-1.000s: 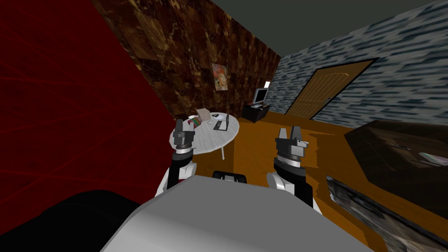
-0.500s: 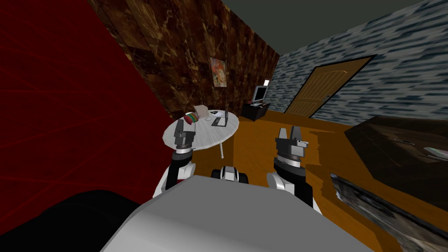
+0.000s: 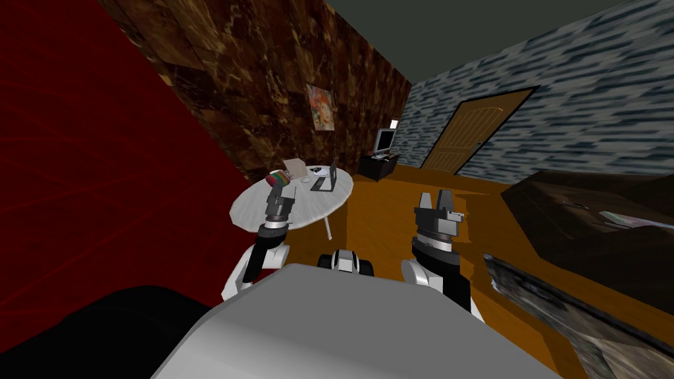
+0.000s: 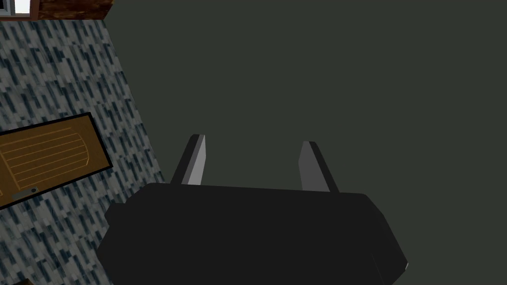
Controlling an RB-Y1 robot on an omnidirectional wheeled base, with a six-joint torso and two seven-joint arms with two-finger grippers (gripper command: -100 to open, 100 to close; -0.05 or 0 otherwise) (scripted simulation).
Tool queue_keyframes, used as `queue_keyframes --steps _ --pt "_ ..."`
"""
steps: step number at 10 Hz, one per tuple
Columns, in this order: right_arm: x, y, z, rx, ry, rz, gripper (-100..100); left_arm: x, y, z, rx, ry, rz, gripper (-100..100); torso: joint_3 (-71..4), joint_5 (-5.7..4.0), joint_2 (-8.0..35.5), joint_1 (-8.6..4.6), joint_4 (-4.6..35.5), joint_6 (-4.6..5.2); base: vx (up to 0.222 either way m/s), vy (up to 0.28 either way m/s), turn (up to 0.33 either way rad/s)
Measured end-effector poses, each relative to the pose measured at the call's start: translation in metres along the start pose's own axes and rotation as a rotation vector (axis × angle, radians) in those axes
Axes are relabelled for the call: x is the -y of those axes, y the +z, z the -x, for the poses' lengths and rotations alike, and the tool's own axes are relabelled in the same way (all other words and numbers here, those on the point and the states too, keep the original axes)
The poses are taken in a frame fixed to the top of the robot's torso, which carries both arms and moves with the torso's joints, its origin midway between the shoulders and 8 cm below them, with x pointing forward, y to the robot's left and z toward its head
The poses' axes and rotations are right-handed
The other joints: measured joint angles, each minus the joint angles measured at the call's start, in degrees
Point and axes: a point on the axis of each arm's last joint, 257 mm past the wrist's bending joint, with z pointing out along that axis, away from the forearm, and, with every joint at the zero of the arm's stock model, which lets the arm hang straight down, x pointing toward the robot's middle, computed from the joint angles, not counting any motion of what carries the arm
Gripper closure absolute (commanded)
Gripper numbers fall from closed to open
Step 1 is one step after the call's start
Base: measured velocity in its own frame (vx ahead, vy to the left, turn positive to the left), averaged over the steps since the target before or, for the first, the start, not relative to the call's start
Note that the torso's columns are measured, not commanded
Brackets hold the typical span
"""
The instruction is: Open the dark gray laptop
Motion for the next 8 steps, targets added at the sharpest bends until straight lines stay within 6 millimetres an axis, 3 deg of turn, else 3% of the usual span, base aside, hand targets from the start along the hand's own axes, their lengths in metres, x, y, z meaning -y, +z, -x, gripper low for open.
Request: queue_keyframes --steps 8 --pt "0.000 0.000 0.000 0.000 0.000 0.000 0 -0.057 -0.004 0.007 -0.135 0.166 0.187 -100 0.0 0.04 0.0 0.12 0.0 0.00 0.088 -0.124 -0.126"
